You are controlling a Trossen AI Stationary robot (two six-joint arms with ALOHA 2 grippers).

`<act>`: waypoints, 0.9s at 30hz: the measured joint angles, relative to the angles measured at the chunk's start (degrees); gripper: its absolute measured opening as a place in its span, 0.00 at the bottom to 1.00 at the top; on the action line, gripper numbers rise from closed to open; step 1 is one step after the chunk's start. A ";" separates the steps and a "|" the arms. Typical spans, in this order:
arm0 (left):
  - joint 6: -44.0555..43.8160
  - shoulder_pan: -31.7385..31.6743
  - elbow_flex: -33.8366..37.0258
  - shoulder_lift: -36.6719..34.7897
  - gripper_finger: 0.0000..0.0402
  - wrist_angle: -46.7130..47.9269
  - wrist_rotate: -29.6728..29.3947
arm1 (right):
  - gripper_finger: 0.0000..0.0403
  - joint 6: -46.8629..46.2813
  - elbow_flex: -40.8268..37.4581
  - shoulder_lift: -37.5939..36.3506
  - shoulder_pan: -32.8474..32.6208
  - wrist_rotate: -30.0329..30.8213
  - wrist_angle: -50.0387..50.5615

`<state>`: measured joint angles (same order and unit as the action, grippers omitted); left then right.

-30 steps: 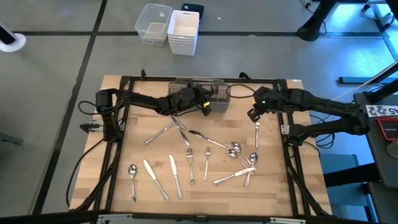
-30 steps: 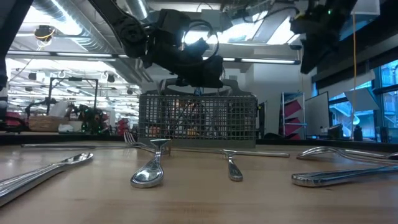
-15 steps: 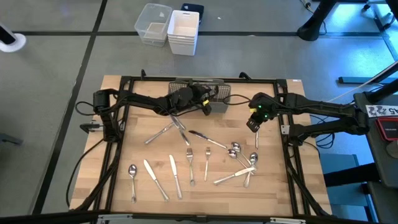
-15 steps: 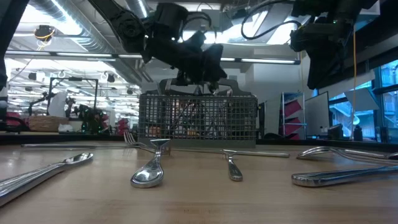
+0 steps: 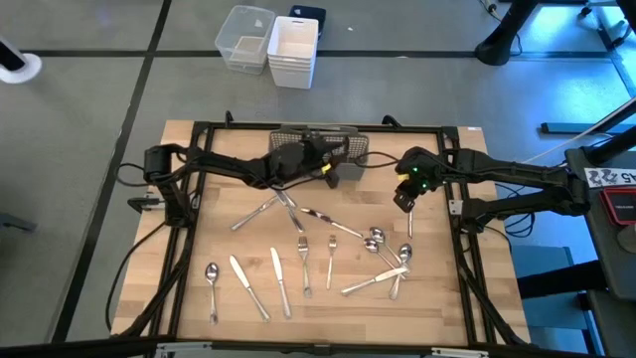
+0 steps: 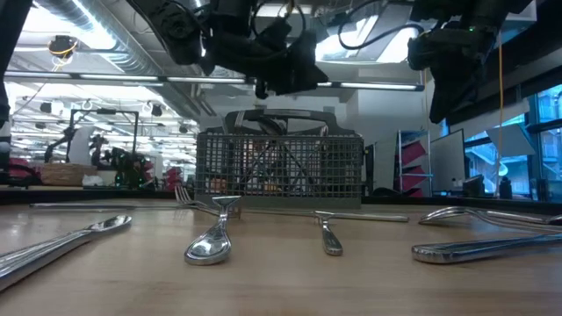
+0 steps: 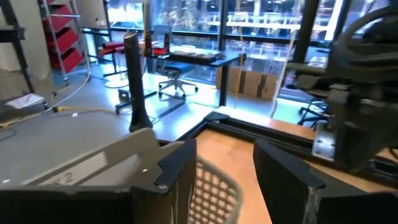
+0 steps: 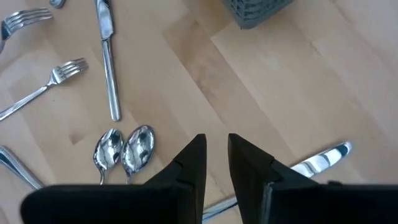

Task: Sort silverware
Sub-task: Put the silver fork into the gray silverware organizer

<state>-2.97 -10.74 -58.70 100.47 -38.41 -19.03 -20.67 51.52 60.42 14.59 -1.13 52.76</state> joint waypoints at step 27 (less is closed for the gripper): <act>-32.81 20.88 0.02 -3.77 0.38 32.73 16.53 | 0.17 7.21 0.03 1.20 -20.98 -10.51 -8.85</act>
<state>-35.78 10.13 -58.67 96.70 -5.68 -2.50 -13.46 51.55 61.62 -6.39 -11.64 43.90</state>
